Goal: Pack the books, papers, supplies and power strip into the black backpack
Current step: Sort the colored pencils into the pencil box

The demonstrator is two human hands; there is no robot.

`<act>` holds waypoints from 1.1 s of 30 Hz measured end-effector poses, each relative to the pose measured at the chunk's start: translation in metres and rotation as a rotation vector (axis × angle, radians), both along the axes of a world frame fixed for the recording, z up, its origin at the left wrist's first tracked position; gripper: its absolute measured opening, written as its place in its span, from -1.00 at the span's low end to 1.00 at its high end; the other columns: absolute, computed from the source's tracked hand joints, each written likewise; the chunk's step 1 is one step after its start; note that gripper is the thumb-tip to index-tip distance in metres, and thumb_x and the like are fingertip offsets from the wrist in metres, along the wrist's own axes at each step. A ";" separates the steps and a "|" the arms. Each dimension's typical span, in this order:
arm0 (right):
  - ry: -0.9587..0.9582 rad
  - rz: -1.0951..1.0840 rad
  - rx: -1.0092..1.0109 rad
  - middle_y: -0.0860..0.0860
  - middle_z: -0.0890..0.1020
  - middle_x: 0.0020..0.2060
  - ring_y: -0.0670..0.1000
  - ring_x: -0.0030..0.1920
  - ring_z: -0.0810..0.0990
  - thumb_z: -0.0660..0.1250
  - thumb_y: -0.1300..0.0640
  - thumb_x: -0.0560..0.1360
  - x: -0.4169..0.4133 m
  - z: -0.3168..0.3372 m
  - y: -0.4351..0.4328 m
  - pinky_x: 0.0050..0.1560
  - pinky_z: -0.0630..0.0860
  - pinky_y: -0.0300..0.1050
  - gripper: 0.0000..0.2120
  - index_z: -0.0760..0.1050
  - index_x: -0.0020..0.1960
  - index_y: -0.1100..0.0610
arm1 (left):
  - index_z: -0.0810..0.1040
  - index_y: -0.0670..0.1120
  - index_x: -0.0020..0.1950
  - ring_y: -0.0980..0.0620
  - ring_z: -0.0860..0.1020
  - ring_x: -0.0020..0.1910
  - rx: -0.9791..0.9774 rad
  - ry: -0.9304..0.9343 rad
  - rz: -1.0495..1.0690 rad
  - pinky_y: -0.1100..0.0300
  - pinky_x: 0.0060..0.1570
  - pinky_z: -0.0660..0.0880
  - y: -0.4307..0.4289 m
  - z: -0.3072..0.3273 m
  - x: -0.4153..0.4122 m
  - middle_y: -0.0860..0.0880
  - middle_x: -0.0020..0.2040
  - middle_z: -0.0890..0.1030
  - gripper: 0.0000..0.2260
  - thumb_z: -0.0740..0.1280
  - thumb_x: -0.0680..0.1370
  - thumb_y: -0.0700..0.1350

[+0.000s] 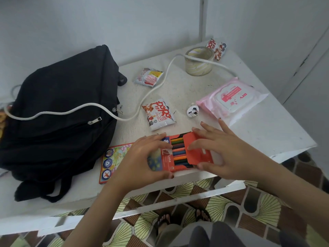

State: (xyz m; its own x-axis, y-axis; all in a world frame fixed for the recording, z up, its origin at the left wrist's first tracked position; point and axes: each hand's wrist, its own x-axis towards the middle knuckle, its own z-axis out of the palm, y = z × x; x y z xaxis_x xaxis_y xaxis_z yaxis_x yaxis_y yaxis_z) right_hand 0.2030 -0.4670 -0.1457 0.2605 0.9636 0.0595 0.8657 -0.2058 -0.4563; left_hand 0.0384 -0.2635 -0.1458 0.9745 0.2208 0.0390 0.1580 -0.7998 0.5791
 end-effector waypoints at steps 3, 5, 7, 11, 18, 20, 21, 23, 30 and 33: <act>-0.010 0.043 -0.037 -0.05 0.24 0.48 -0.08 0.51 -0.01 0.15 -0.40 0.36 0.003 0.001 0.003 0.41 -0.47 -0.05 -0.49 0.32 0.25 -0.26 | 0.37 0.34 0.25 0.26 0.13 0.45 -0.019 0.059 -0.032 0.05 0.46 0.04 0.006 0.003 -0.004 0.27 0.42 0.26 -0.37 0.43 0.20 0.32; -0.016 0.061 -0.045 -0.05 0.22 0.49 -0.14 0.48 -0.08 0.22 -0.38 0.36 0.005 0.001 0.003 0.36 -0.54 -0.12 -0.49 0.36 0.26 -0.23 | 0.35 0.41 0.23 0.24 0.09 0.46 -0.020 0.103 -0.014 0.03 0.45 0.06 0.009 0.005 -0.007 0.29 0.43 0.22 -0.38 0.40 0.19 0.34; -0.008 0.069 -0.043 -0.04 0.21 0.49 -0.17 0.46 -0.12 0.29 -0.34 0.38 0.005 0.000 0.003 0.34 -0.56 -0.15 -0.50 0.39 0.26 -0.21 | 0.36 0.40 0.23 0.25 0.16 0.41 -0.040 0.100 -0.005 0.02 0.36 0.27 0.009 0.005 -0.009 0.33 0.38 0.24 -0.40 0.40 0.20 0.33; 0.011 0.066 -0.030 -0.01 0.23 0.49 -0.17 0.46 -0.13 0.34 -0.31 0.37 0.005 0.000 0.005 0.36 -0.54 -0.15 -0.53 0.44 0.23 -0.20 | 0.41 0.36 0.23 0.26 0.28 0.33 -0.053 0.047 -0.005 0.14 0.19 0.43 0.008 0.004 -0.009 0.29 0.34 0.32 -0.42 0.41 0.23 0.31; 0.040 0.063 0.017 0.02 0.38 0.41 -0.18 0.44 0.03 0.23 -0.41 0.29 0.006 -0.002 0.009 0.43 -0.42 -0.10 -0.48 0.51 0.15 -0.21 | 0.44 0.36 0.20 0.27 0.31 0.32 -0.102 0.027 0.003 0.35 0.09 0.39 0.008 0.004 -0.008 0.30 0.32 0.35 -0.44 0.43 0.22 0.30; 0.047 0.061 0.021 0.04 0.40 0.39 -0.18 0.44 0.06 0.23 -0.41 0.29 0.006 -0.002 0.009 0.44 -0.37 -0.07 -0.48 0.52 0.15 -0.20 | 0.45 0.35 0.20 0.27 0.32 0.31 -0.105 0.022 0.006 0.36 0.09 0.38 0.008 0.004 -0.008 0.30 0.31 0.36 -0.45 0.44 0.22 0.29; 0.051 0.060 0.023 0.05 0.41 0.39 -0.18 0.43 0.08 0.24 -0.41 0.28 0.006 -0.002 0.010 0.43 -0.36 -0.07 -0.48 0.53 0.14 -0.19 | 0.46 0.35 0.19 0.26 0.32 0.31 -0.104 0.019 0.007 0.35 0.09 0.37 0.008 0.003 -0.007 0.29 0.31 0.37 -0.46 0.45 0.22 0.28; 0.062 0.061 0.022 0.05 0.41 0.39 -0.18 0.43 0.08 0.24 -0.41 0.28 0.006 -0.002 0.011 0.42 -0.35 -0.09 -0.47 0.54 0.14 -0.18 | 0.51 0.34 0.16 0.26 0.33 0.31 -0.097 0.012 0.005 0.32 0.13 0.37 0.007 0.003 -0.005 0.28 0.32 0.38 -0.49 0.46 0.21 0.27; 0.083 0.090 0.018 0.03 0.39 0.41 -0.25 0.42 0.03 0.25 -0.41 0.27 0.002 -0.004 0.021 0.39 -0.38 -0.27 -0.45 0.53 0.16 -0.19 | 0.53 0.32 0.14 0.29 0.32 0.31 -0.088 0.014 0.008 0.35 0.16 0.31 0.005 0.002 -0.001 0.25 0.32 0.40 -0.49 0.47 0.20 0.27; 0.097 0.100 0.005 0.01 0.34 0.44 -0.27 0.41 -0.01 0.23 -0.42 0.27 0.002 -0.005 0.022 0.36 -0.37 -0.34 -0.44 0.51 0.18 -0.20 | 0.49 0.36 0.16 0.30 0.30 0.32 -0.066 0.034 0.019 0.34 0.17 0.28 0.003 0.003 -0.003 0.26 0.33 0.38 -0.47 0.44 0.20 0.31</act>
State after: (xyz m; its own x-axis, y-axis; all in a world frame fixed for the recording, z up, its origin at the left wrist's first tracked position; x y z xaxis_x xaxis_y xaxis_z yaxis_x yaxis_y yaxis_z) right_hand 0.2046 -0.4446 -0.1503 0.1678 0.9849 0.0436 0.8336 -0.1182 -0.5395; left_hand 0.0359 -0.2605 -0.1431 0.9708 0.2399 -0.0090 0.1927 -0.7565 0.6250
